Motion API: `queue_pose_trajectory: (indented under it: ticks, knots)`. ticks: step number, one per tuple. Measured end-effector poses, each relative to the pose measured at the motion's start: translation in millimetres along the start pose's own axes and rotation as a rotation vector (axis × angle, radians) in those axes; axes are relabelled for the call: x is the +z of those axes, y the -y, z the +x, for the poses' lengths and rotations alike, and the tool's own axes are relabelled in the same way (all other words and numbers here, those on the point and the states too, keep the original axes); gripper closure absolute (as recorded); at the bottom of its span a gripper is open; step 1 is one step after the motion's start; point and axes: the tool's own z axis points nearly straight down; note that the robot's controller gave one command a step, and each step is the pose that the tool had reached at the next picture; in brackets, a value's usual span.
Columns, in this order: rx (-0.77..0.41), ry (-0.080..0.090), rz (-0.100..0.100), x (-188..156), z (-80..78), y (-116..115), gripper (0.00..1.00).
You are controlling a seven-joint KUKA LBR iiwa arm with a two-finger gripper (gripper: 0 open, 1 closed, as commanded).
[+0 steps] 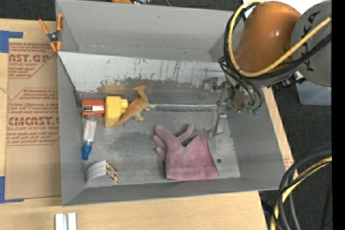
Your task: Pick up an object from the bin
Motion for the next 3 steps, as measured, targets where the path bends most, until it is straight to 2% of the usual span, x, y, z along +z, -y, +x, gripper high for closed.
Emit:
queue_pose_trajectory:
  ticks: [1,2,3]
  knots:
    - [0.000,0.000,0.000,0.0,0.0,0.0,0.00]
    - [0.240,0.007,-0.002,-68.2,-15.6,-22.1,0.00]
    - [-0.180,0.004,0.001,-31.9,-18.3,86.1,0.00]
